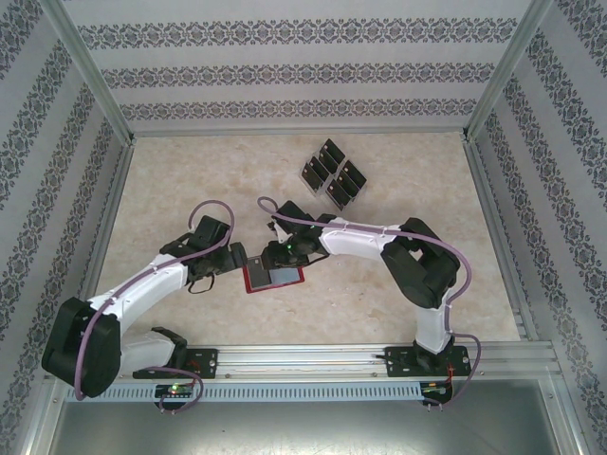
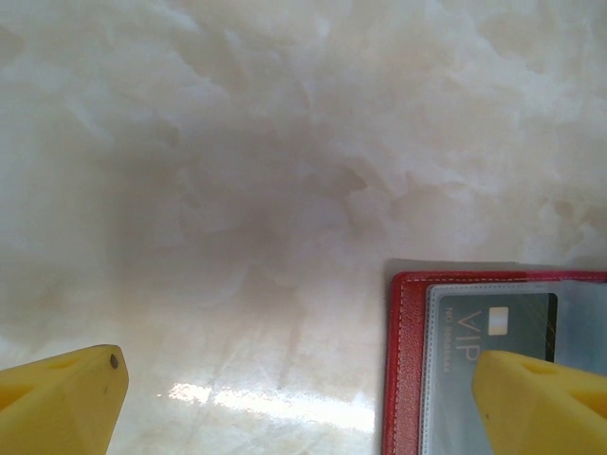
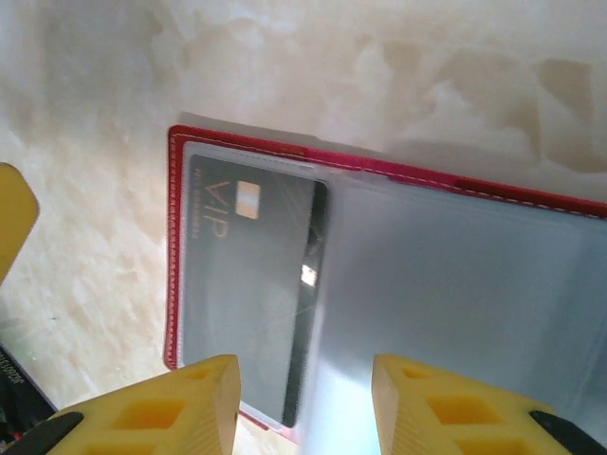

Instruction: Put the credit cards into the card holder

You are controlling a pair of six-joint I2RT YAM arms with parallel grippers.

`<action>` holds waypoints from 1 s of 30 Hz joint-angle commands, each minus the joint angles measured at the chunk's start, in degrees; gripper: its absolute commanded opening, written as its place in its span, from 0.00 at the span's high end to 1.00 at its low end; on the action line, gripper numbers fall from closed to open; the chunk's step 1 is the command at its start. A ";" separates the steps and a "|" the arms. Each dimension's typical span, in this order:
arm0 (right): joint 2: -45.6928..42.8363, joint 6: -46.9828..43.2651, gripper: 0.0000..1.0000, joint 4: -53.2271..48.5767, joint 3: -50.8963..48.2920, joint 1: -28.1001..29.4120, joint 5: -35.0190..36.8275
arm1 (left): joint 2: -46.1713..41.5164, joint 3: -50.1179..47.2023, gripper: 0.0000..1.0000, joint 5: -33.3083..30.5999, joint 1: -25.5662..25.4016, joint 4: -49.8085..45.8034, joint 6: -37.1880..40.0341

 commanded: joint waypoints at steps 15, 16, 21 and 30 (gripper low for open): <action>-4.52 -1.58 0.57 -8.31 -1.53 -1.01 8.65 | 3.25 -0.72 0.06 4.91 3.12 1.84 5.28; -4.52 -1.63 0.57 -8.37 -1.97 -0.96 8.86 | 3.43 -0.74 0.06 5.18 3.11 1.84 5.45; -3.78 -1.28 0.56 -7.61 -2.84 -1.00 8.74 | 5.17 -0.76 0.06 5.97 2.86 1.84 5.80; -1.44 -1.29 0.56 -6.54 -1.87 -0.91 6.84 | 8.05 -1.15 0.06 6.14 2.60 3.05 6.05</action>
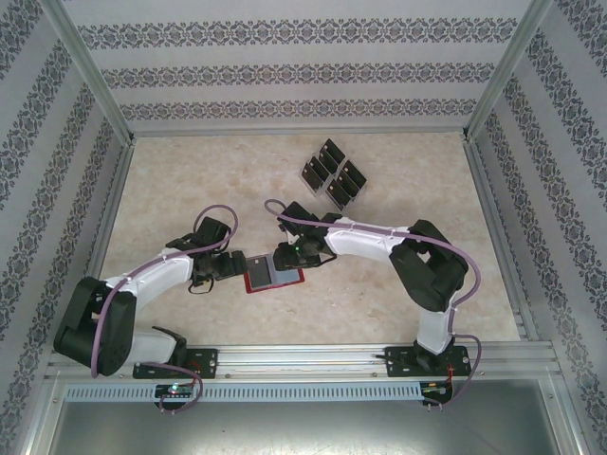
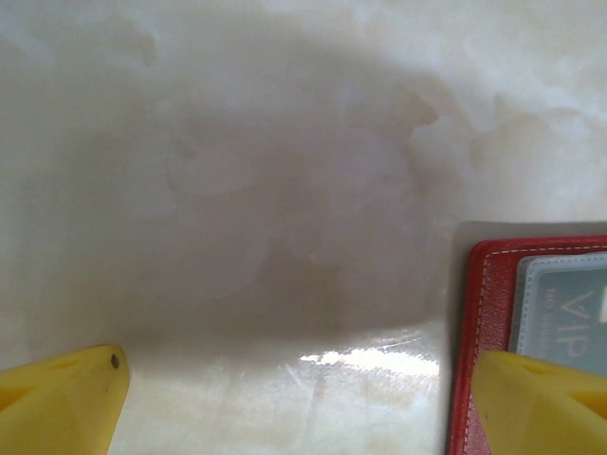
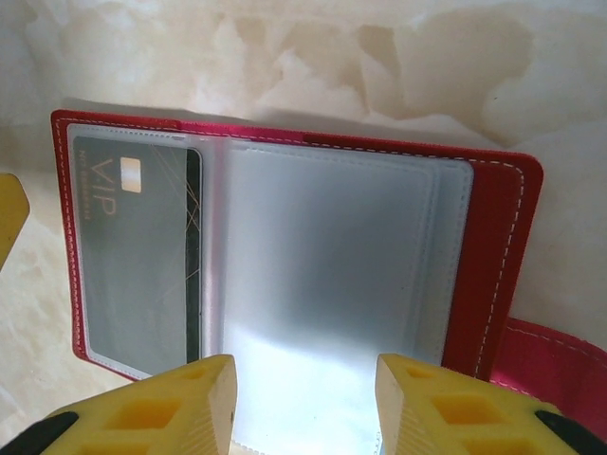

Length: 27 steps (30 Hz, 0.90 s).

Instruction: Put the credit cards into the card holder

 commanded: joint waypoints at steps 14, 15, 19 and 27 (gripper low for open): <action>2.50 0.36 0.55 2.17 1.19 0.76 -4.13 | 2.42 -0.92 0.07 0.81 -0.53 3.91 0.57; 2.56 0.55 0.55 2.58 1.19 0.81 -4.58 | 2.50 -0.99 0.07 0.84 -0.55 4.02 0.51; 2.99 1.09 0.55 3.19 1.87 0.94 -6.13 | 2.69 -1.35 0.07 0.91 -0.68 4.51 0.43; 3.93 1.36 0.55 3.16 3.30 1.40 -7.15 | 2.84 -1.83 0.07 1.15 -0.77 5.17 0.27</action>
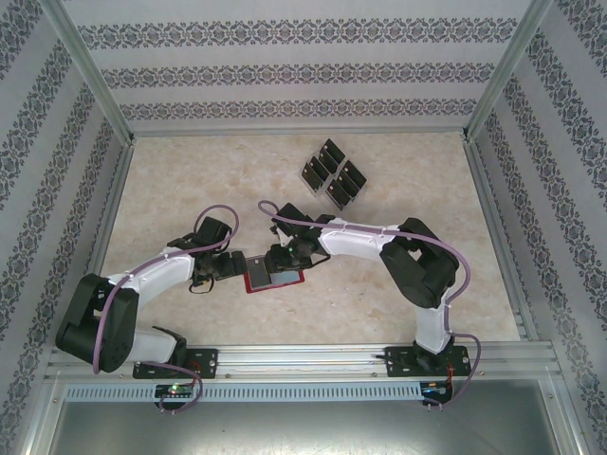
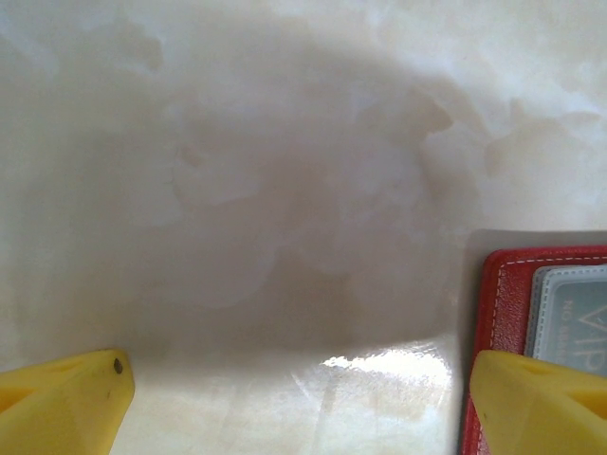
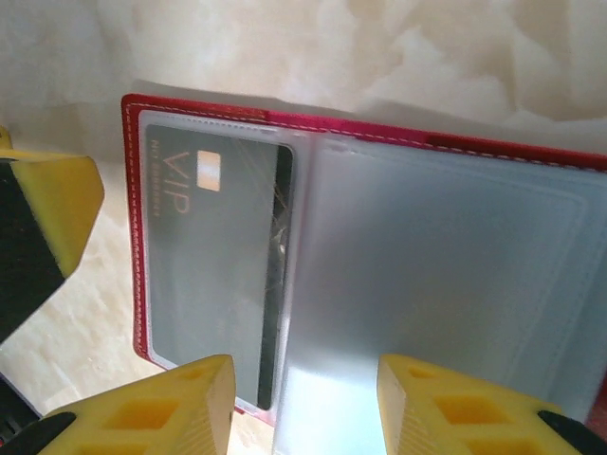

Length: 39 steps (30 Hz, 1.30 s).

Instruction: Put the credit cards into the card holder

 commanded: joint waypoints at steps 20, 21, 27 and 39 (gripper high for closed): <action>-3.67 -1.57 0.51 -4.26 -1.98 -1.62 7.45 | 1.90 -1.76 0.07 1.82 -0.71 4.77 0.22; -3.46 -1.57 0.51 -4.13 -2.05 -1.59 7.42 | 1.82 -1.76 0.07 1.84 -0.69 4.78 0.20; -1.92 -1.45 0.51 -3.84 -1.98 -1.54 6.71 | 1.74 -1.59 0.07 1.77 -0.72 4.60 0.28; -0.66 -0.80 0.52 -2.18 -1.92 -1.16 4.20 | 2.09 -1.50 0.07 1.78 -0.69 4.82 0.38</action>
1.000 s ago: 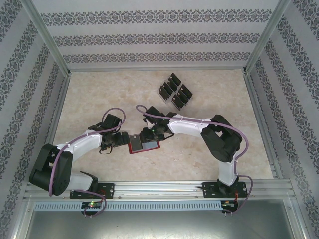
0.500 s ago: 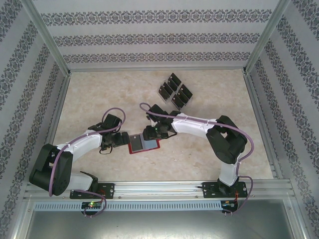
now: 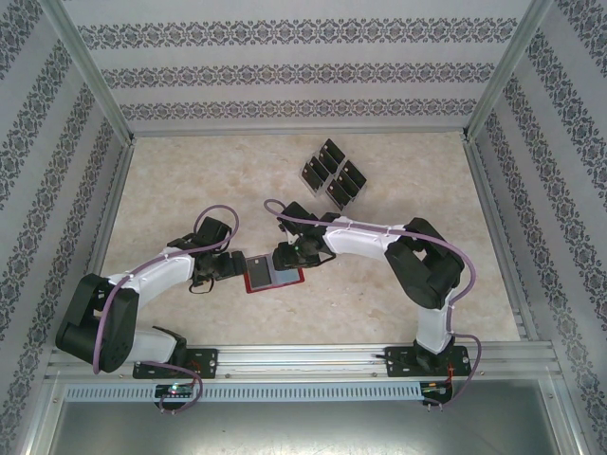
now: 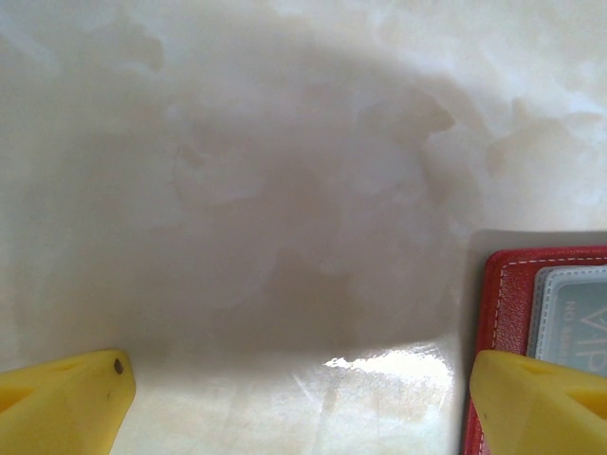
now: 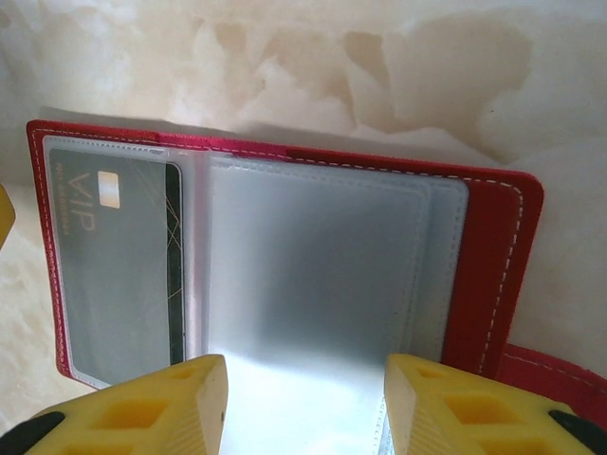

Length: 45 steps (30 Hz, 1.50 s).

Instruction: Put the credit cards into the card holder

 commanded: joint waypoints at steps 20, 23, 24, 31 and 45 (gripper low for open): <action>-1.96 0.69 0.52 0.71 -2.25 -0.79 -0.89 | 1.77 -1.50 0.07 1.92 -0.63 4.69 0.33; -3.14 0.60 0.52 0.64 -3.53 -1.20 -0.38 | 1.80 -1.56 0.07 1.91 -0.67 4.69 0.34; -3.41 0.66 0.52 0.57 -3.82 -1.31 -0.27 | 1.76 -1.50 0.07 1.88 -0.70 4.76 0.34; -4.25 0.90 0.52 1.09 -5.02 -1.45 -0.11 | 1.99 -1.74 0.07 1.96 -0.64 4.95 0.31; -4.89 0.69 0.52 0.30 -5.68 -1.63 1.36 | 2.27 -1.82 0.07 2.03 -0.65 5.22 0.27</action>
